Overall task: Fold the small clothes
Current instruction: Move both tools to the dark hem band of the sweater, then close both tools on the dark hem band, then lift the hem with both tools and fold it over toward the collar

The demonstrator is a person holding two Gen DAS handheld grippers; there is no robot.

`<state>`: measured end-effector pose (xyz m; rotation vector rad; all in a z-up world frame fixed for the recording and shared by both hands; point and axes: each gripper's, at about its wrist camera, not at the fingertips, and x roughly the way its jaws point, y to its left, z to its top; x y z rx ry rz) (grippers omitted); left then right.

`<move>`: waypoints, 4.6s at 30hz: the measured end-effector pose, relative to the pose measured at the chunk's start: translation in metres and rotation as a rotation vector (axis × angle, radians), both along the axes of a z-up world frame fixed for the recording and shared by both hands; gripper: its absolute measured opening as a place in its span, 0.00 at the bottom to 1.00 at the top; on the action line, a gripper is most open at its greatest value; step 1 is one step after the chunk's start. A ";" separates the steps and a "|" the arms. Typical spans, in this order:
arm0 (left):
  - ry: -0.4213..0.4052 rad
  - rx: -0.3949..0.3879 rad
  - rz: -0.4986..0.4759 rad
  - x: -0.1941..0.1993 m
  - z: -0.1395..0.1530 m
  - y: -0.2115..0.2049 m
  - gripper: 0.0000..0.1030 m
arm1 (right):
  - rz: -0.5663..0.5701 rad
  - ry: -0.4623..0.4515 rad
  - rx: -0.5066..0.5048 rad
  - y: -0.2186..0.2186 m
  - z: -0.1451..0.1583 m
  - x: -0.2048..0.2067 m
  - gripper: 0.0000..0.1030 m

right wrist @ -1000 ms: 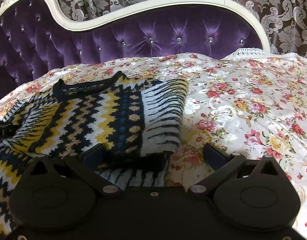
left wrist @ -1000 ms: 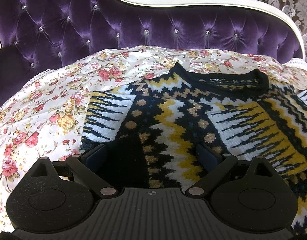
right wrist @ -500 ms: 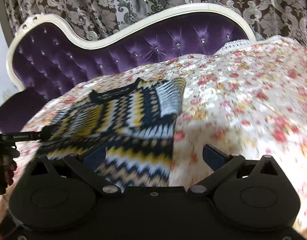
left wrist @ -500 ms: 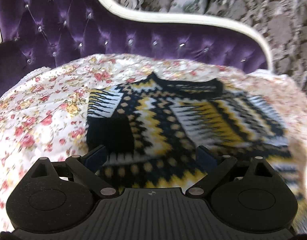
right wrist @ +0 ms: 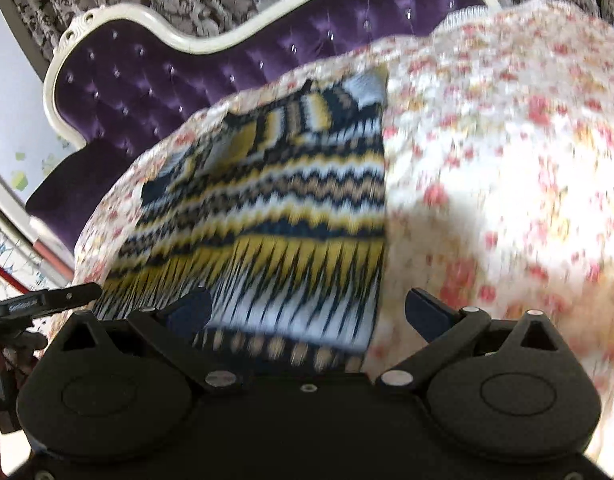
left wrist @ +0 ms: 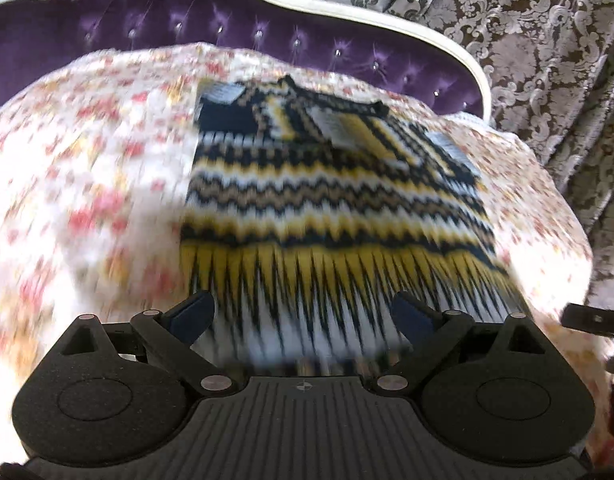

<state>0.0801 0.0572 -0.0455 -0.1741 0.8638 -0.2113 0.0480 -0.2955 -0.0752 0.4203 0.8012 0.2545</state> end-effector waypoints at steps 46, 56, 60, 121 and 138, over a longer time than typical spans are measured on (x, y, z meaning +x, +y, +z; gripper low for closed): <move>0.042 -0.047 -0.026 -0.052 -0.020 -0.020 0.91 | -0.007 0.056 0.181 0.001 -0.029 -0.036 0.15; 0.024 -0.092 0.017 -0.049 -0.022 -0.015 0.92 | -0.070 -0.004 0.233 -0.020 -0.018 -0.037 0.12; 0.016 -0.030 -0.024 -0.042 -0.023 -0.023 0.72 | -0.034 0.003 0.250 -0.012 -0.020 -0.036 0.12; 0.022 -0.209 0.041 -0.013 0.003 0.044 0.55 | 0.011 0.065 0.236 -0.027 -0.003 0.019 0.66; 0.079 -0.187 -0.031 -0.035 -0.021 0.008 0.66 | 0.043 0.137 0.265 -0.007 -0.032 -0.002 0.73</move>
